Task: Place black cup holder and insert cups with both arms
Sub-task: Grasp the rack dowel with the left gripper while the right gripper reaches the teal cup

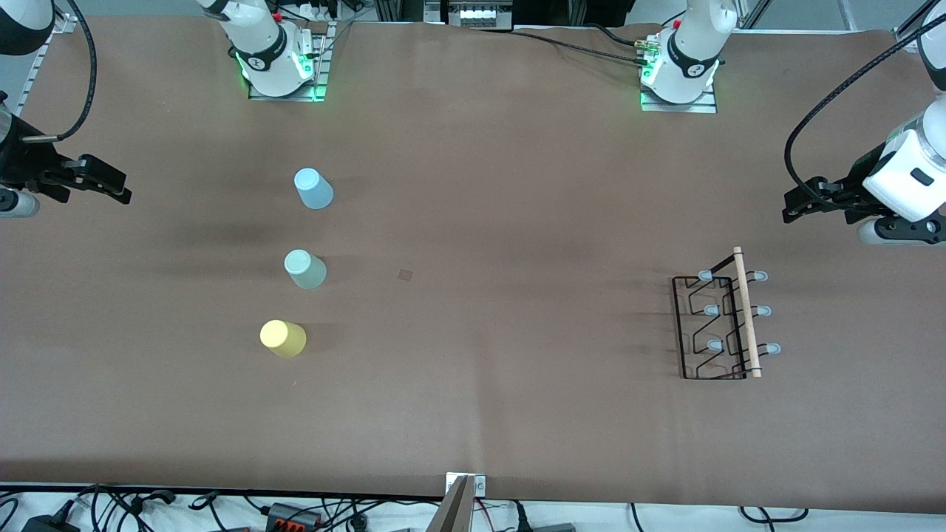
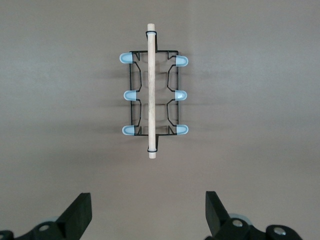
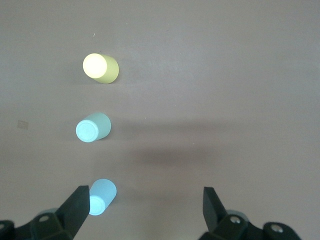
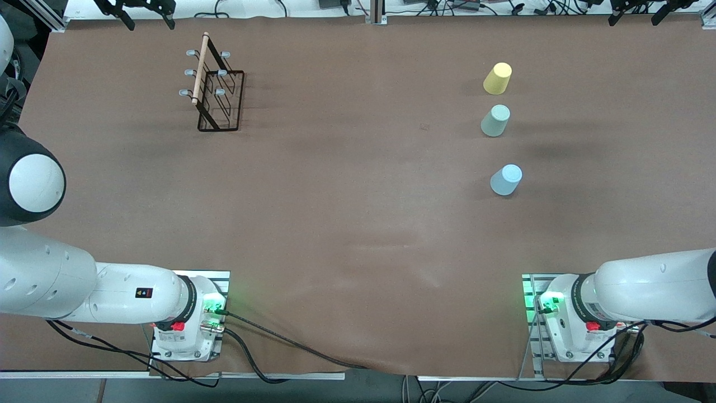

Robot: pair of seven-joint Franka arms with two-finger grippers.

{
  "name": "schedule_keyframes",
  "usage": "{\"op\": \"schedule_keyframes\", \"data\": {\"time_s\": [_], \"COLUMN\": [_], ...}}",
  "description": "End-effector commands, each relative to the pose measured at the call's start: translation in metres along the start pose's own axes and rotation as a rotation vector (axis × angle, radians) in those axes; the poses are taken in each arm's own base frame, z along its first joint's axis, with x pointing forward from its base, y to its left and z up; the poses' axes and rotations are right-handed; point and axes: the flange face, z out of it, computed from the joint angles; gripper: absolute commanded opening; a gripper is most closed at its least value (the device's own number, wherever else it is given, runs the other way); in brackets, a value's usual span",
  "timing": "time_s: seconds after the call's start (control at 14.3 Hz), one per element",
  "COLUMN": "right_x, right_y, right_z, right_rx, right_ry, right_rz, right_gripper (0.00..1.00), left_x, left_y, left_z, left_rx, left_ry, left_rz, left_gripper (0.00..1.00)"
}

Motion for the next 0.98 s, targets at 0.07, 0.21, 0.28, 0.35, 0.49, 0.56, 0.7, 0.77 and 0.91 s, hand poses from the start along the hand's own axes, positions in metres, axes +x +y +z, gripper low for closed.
{"op": "schedule_keyframes", "data": {"time_s": [0.07,0.21,0.28,0.35,0.49,0.56,0.7,0.77,0.91], "right_x": [-0.006,-0.005,-0.005,-0.005,-0.004,-0.004,-0.004,-0.003,0.002], "right_y": [-0.002,-0.002,-0.002,-0.002,-0.002,-0.003,-0.003,-0.003,-0.006], "right_z": [-0.003,-0.002,-0.001,-0.002,0.0,0.0,0.0,0.003,0.012], "right_rx": [0.008,0.008,0.008,0.008,0.008,0.008,0.008,0.008,0.01], "right_ry": [0.004,0.002,0.001,0.002,-0.001,-0.001,0.001,-0.004,-0.018], "right_rz": [-0.005,-0.004,-0.004,-0.004,-0.002,-0.004,-0.001,-0.001,-0.003], "right_gripper": [1.0,1.0,1.0,1.0,1.0,1.0,1.0,1.0,1.0], "left_x": [0.0,0.001,0.001,0.001,0.013,0.027,0.05,0.061,0.073], "left_y": [-0.003,-0.004,-0.003,-0.002,-0.001,-0.007,-0.002,0.001,0.0], "left_z": [0.0,0.003,0.003,0.003,0.016,0.044,0.097,0.125,0.156], "left_rx": [-0.024,-0.024,-0.024,-0.022,-0.017,-0.015,-0.014,-0.011,-0.013], "left_ry": [-0.007,-0.01,-0.011,-0.011,0.033,0.061,0.113,0.122,0.124], "left_rz": [-0.006,-0.009,-0.007,-0.003,-0.002,-0.01,0.008,0.011,0.006], "left_gripper": [1.0,1.0,1.0,1.0,1.0,1.0,1.0,1.0,1.0]}}
